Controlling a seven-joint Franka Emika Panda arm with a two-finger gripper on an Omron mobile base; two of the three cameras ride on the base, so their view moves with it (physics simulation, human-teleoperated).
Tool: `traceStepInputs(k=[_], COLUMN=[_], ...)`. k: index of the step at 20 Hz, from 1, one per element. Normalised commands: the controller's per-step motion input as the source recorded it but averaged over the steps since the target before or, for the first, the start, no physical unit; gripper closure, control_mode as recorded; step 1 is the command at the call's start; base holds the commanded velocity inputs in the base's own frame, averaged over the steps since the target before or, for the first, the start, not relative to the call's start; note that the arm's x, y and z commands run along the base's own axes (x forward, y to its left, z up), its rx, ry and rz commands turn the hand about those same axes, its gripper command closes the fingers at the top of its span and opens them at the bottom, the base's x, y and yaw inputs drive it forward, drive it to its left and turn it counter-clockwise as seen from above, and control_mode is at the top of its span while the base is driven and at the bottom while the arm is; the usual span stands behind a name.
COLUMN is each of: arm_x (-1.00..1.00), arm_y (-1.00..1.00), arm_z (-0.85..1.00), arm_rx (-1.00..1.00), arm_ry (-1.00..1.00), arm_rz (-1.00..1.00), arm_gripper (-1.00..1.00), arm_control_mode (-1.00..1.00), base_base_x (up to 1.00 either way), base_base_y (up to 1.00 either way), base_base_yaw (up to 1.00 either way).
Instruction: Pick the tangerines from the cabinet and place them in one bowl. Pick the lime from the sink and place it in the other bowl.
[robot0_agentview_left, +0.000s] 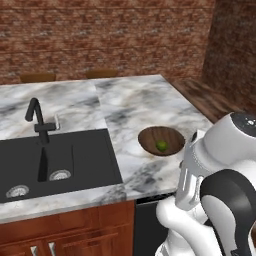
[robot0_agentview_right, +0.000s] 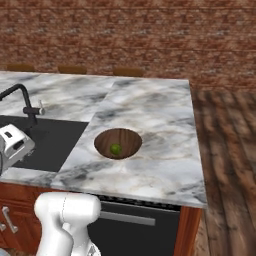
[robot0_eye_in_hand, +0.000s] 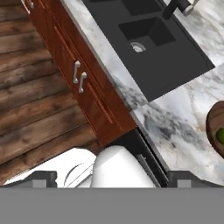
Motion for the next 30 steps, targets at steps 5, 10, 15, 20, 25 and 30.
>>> traceStepInputs(k=[5, 10, 15, 20, 25, 30], arm_x=[0.0, 0.0, 0.0, 0.0, 0.0, 0.0], arm_y=[0.0, 0.0, 0.0, 0.0, 0.0, 0.0], arm_z=[0.0, 0.0, 0.0, 0.0, 0.0, 0.0], arm_rx=[0.0, 0.0, 0.0, 0.0, 0.0, 0.0], arm_ry=[0.0, 0.0, 0.0, 0.0, 0.0, 0.0], arm_rz=[0.0, 0.0, 0.0, 0.0, 0.0, 0.0], arm_gripper=[-1.0, -1.0, -1.0, -1.0, -1.0, -1.0], arm_control_mode=[1.0, 1.0, 1.0, 1.0, 1.0, 1.0], base_base_x=[-0.76, -0.08, -0.04, -0.05, -0.04, 0.0], base_base_y=[-0.03, -0.01, 0.0, 0.0, 0.0, 0.0], base_base_yaw=[0.19, 0.5, 0.5, 0.5, 0.5, 0.5])
